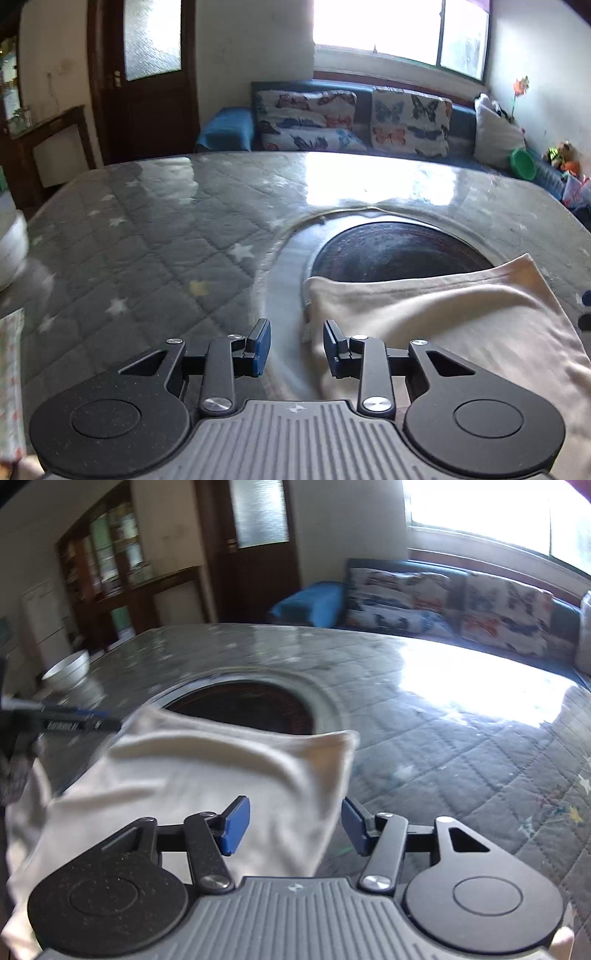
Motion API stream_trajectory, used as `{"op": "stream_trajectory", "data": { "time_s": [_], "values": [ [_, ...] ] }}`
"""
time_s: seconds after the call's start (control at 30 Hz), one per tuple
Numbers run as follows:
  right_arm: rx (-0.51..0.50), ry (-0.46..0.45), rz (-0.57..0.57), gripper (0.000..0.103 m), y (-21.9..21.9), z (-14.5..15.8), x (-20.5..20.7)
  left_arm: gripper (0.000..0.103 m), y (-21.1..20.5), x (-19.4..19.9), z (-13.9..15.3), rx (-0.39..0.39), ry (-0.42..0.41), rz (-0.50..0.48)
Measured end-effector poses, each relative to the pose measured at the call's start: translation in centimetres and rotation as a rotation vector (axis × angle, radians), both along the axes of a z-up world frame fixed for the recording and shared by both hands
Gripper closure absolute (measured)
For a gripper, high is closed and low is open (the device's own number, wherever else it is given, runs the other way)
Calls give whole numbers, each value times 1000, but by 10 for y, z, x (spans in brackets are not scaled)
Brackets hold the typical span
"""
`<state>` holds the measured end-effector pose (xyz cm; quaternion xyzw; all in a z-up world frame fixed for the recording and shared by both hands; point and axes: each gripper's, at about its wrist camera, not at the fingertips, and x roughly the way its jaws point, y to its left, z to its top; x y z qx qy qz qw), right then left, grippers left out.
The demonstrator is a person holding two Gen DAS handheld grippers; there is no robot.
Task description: Fold clothes
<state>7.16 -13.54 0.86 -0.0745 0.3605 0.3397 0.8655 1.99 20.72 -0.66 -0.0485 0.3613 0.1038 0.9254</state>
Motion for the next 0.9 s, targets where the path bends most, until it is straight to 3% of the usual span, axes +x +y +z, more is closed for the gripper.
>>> {"op": "stream_trajectory", "data": {
  "time_s": [0.13, 0.23, 0.33, 0.47, 0.73, 0.9],
  "values": [
    [3, 23, -54, 57, 7, -11, 31, 71, -2, 21, -9, 14, 26, -30],
    [3, 39, -69, 63, 10, -19, 47, 79, -3, 30, -15, 28, 35, -41],
    [6, 51, -74, 75, 12, -25, 55, 93, -3, 34, -16, 28, 24, -56],
    [-12, 34, -65, 96, 19, -31, 60, 96, -5, 43, -15, 76, 7, -83],
    [-48, -57, -94, 99, 29, -25, 70, 96, 1, 72, -14, 78, -27, -84],
    [-76, -42, -114, 98, 33, -30, 86, 92, 3, 87, -21, 74, -25, -77]
  ]
}}
